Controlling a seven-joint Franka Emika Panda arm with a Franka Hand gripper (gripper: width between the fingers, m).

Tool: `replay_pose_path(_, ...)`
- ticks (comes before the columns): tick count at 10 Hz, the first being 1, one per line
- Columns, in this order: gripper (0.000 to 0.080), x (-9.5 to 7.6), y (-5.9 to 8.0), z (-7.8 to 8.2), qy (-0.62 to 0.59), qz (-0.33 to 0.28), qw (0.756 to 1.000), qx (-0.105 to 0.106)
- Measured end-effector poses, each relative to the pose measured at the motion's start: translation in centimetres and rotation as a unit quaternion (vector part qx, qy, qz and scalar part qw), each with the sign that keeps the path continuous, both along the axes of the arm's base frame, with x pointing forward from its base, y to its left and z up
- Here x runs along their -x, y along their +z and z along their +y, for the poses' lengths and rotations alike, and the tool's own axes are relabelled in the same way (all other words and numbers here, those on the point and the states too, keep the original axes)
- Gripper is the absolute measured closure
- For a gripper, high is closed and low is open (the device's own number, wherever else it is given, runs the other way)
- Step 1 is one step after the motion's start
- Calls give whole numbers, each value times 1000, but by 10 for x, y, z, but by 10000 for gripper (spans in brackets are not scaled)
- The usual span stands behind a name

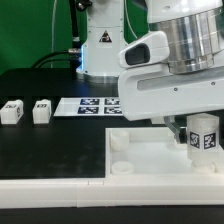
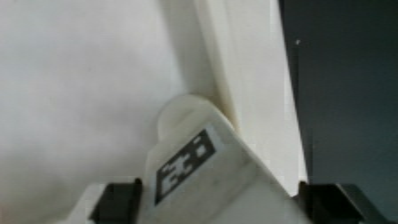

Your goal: Assemble one leg

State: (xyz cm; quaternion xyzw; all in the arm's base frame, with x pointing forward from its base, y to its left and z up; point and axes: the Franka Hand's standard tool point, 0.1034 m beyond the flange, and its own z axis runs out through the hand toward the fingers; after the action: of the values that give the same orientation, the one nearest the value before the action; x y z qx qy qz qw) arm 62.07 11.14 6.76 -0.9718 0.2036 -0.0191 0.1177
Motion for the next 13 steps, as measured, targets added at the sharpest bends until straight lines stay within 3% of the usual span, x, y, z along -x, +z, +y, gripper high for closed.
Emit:
replay_pose_path(4,380,2,-1,3,-205,55,977,-33)
replay_pose_path(7,381,-1,2,3,-384,114,913,-84)
replay_pose_path(10,399,-4,-1,3,-472,128,867,-100)
replay_pose_path(12,374,-4,-2,3,-463,126,872,-100)
replay_pose_path(13,210,-4,-2,3,-463,126,872,-99)
